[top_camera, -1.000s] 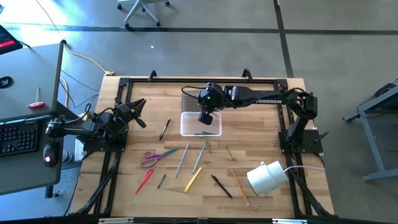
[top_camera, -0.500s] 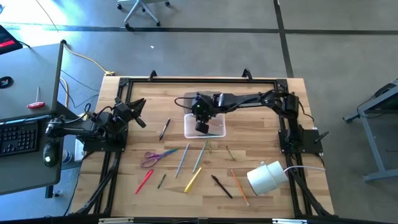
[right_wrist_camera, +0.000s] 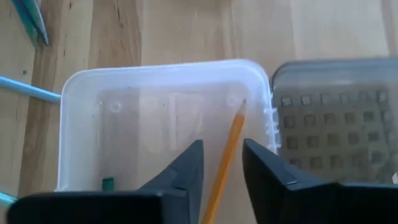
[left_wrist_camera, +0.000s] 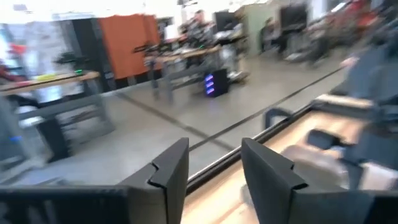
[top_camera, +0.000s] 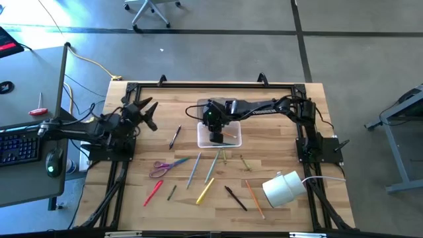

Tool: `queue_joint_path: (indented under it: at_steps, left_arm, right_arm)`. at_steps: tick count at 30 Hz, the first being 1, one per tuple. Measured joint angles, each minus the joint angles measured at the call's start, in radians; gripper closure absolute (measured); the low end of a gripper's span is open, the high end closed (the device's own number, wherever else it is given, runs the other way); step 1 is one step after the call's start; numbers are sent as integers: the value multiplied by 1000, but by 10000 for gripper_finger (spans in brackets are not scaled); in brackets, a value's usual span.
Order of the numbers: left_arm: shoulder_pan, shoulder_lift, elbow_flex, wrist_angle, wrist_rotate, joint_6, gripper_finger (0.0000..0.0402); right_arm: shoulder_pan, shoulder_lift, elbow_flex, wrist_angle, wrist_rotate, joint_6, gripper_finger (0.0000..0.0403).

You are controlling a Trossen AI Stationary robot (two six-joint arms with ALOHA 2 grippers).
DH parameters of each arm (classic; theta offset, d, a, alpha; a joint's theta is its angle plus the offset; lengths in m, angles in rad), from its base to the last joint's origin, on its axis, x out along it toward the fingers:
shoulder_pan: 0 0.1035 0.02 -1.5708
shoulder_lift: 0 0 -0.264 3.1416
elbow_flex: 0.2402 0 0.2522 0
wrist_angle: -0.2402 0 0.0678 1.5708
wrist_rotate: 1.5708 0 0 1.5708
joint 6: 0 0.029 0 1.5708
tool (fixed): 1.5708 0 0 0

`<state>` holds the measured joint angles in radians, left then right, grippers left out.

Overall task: Pick & place school supplies into a supply box
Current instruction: Put the top black pen into the black supply box

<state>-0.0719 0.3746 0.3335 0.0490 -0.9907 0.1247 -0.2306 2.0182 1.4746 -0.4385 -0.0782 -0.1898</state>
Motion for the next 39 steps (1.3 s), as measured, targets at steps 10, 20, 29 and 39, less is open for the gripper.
queue_joint_path:
  at_steps: [10, 20, 29, 39]
  left_arm:
    - [0, 416, 91, -18, -90, -323, 227]
    - [0, 787, 92, -95, 60, -754, 228]
    - [0, 969, 92, -103, 171, -997, 199]
    - [0, 1110, 92, -93, 219, -1105, 195]
  right_arm:
    - [0, 0, 0, 40, 52, -102, 281]
    - [0, -1, 0, 40, 91, -185, 281]
    - [0, -2, 0, 42, 90, -211, 281]
    - [0, -2, 0, 70, 89, -257, 281]
